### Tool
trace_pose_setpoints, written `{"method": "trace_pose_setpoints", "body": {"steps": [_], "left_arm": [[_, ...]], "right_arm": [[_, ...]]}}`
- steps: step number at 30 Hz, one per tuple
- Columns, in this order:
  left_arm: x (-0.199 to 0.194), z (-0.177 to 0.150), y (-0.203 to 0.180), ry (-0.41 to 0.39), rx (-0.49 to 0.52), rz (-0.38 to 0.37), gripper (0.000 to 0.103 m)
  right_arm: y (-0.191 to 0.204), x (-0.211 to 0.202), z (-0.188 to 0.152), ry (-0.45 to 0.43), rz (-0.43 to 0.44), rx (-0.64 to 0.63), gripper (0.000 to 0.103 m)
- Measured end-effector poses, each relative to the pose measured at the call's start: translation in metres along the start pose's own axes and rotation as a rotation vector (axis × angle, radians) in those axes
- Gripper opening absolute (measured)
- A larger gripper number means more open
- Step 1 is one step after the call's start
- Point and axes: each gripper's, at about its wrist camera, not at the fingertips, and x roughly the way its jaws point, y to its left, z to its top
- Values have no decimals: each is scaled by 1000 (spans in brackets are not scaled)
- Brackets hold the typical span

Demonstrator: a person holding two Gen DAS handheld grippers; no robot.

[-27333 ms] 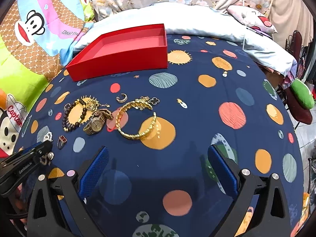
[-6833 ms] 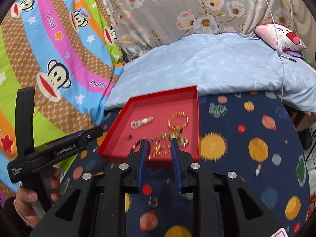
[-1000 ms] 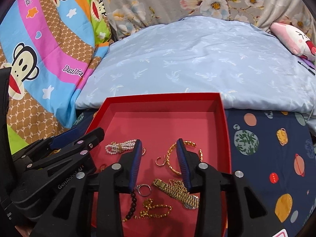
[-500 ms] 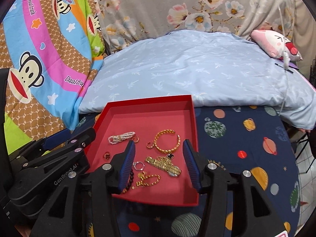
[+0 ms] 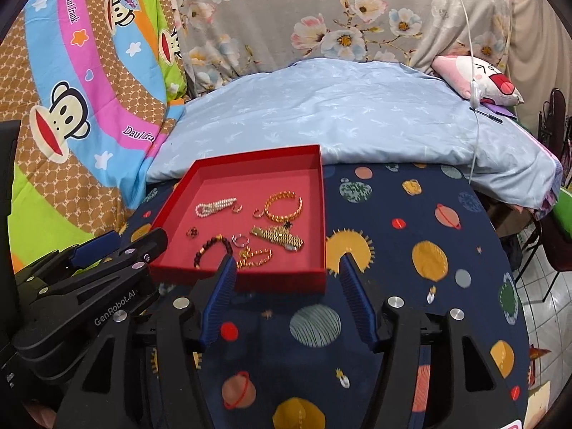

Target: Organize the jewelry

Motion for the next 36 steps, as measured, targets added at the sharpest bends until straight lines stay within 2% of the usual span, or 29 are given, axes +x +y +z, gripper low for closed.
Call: {"method": "trace_pose_setpoints", "body": {"steps": [8, 14, 19, 24, 32, 36], "left_arm": [[-1, -37, 2, 3, -3, 15, 57], [6, -60, 10, -20, -5, 70, 73], [16, -72, 17, -23, -15, 96, 84], [31, -86, 19, -10, -36, 108, 85], [49, -86, 20, 75, -47, 109, 85], [44, -87, 21, 50, -54, 129, 85]], "right_arm": [[1, -4, -36, 12, -33, -15, 64], [7, 4, -57, -11, -82, -51, 72], [1, 19, -70, 11, -70, -18, 76], [1, 30, -79, 26, -96, -25, 77], [0, 45, -81, 76, -120, -19, 79], [4, 45, -82, 73, -155, -35, 80]]}}
